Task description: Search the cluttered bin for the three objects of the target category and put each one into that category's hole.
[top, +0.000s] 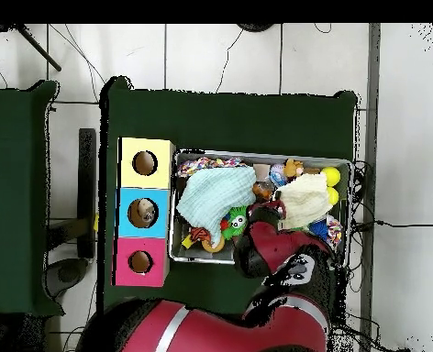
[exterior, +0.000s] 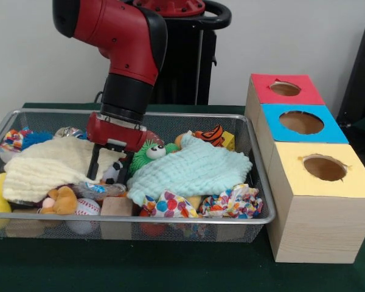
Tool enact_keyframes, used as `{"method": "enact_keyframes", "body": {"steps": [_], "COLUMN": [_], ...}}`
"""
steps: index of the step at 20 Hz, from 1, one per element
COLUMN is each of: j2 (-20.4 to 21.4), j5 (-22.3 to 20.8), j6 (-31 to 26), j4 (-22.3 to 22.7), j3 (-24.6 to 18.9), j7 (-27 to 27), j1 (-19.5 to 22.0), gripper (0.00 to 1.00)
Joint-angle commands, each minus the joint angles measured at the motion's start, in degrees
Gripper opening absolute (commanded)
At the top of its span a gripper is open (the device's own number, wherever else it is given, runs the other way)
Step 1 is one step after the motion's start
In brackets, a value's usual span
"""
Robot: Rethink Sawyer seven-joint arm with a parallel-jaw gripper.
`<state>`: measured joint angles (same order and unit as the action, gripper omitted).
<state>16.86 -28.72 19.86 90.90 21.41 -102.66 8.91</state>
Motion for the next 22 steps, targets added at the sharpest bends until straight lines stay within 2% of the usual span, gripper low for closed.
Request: {"method": "enact_keyframes", "body": {"steps": [1, 6, 8, 11, 13, 22], "j2": [0.7, 1.5, 2.1, 5.6, 7.6, 11.9], "j5": [5.2, 4.5, 3.0, 0.6, 0.3, 0.4], "j6": [5.5, 4.2, 0.9, -7.9, -11.4, -15.9], "j4": [-0.3, 0.3, 0.5, 2.3, 3.3, 5.9], "j3": [-6.5, -8.4, -9.2, -12.4, -14.2, -18.6], "j7": [-12.3, -12.1, -10.7, -8.2, -6.9, -5.5], "j1": [3.7, 4.6, 4.6, 6.1, 6.9, 9.8], "gripper": [1.00, 1.00, 1.00, 1.00, 1.00, 1.00]}}
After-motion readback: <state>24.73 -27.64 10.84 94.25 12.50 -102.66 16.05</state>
